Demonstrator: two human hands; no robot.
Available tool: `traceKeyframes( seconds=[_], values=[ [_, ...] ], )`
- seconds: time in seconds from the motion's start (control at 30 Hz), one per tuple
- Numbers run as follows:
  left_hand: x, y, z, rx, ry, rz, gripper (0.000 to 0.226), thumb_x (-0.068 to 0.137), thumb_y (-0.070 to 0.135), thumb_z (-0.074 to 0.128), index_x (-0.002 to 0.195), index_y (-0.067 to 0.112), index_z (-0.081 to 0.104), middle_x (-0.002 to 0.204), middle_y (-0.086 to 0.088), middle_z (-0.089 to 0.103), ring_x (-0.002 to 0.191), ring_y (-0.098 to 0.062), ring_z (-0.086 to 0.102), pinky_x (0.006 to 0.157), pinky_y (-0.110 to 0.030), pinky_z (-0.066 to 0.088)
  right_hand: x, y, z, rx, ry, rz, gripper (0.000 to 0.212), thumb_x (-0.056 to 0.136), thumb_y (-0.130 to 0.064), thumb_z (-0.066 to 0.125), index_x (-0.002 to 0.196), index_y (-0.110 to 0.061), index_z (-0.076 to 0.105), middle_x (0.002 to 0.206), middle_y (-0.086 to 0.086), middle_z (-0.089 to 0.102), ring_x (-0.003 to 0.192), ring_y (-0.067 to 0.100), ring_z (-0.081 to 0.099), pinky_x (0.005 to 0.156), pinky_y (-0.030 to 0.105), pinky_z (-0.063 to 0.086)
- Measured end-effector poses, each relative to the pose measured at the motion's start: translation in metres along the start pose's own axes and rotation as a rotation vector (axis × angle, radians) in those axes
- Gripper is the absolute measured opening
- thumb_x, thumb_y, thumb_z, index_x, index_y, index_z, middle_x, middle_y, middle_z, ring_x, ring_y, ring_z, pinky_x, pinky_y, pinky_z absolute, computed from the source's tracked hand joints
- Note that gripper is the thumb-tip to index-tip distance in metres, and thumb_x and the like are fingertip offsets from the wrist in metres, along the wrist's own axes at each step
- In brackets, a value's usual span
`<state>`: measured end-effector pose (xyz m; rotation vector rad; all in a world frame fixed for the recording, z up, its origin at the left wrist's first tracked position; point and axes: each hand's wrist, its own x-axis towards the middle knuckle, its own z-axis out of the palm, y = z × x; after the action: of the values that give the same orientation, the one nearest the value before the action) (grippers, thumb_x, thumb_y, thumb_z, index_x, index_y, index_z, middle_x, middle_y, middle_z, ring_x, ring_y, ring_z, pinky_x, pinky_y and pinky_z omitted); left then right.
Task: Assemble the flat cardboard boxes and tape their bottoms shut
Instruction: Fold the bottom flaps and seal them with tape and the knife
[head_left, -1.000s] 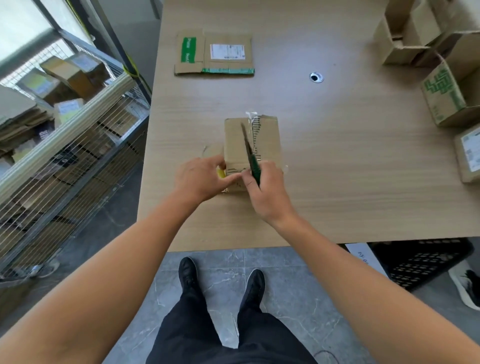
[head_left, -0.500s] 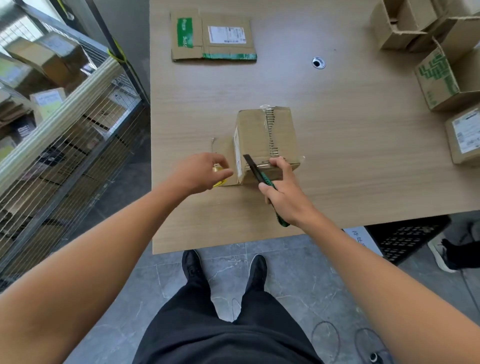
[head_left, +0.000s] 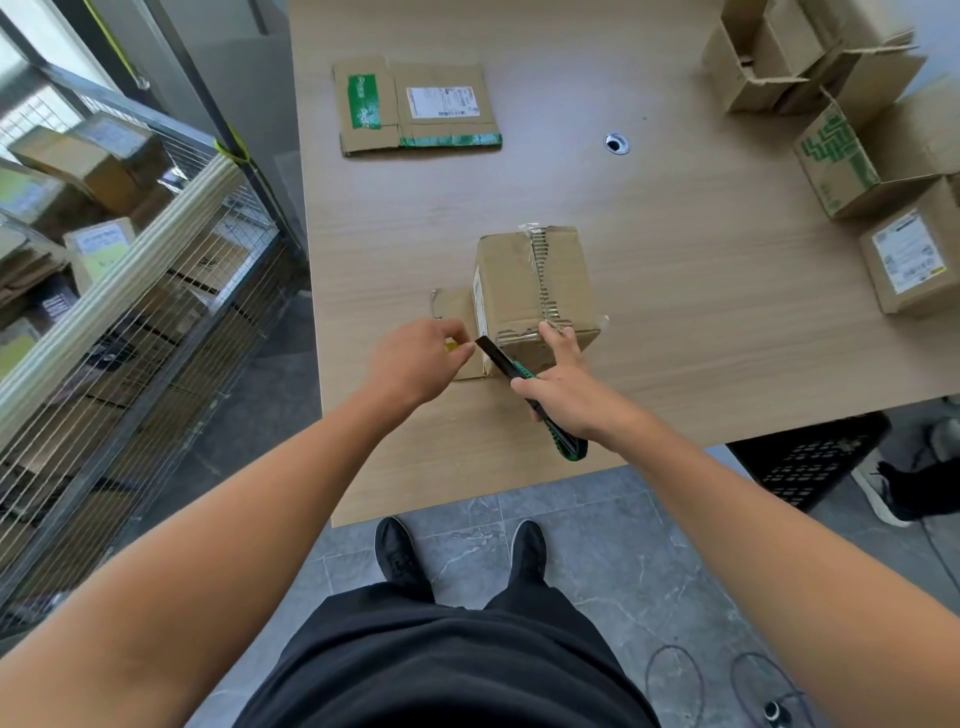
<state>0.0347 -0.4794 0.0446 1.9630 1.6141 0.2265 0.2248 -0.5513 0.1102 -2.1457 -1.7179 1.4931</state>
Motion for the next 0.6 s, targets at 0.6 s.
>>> traceKeyframes(
  seconds=[0.6],
  values=[
    [-0.003,0.009,-0.012,0.088,0.078,0.065,0.023,0.100,0.049,0.051,0.101,0.032,0.067,0.094,0.004,0.056,0.084,-0.021,0.056,0.071,-0.036,0.049,0.021,-0.015,0.009,-0.202,0.034,0.088,0.058,0.104,-0.044,0.040,0.103,0.003,0.073,0.167,-0.012,-0.022,0.152,0.016,-0.028,0.123,0.046,0.005]
  ],
)
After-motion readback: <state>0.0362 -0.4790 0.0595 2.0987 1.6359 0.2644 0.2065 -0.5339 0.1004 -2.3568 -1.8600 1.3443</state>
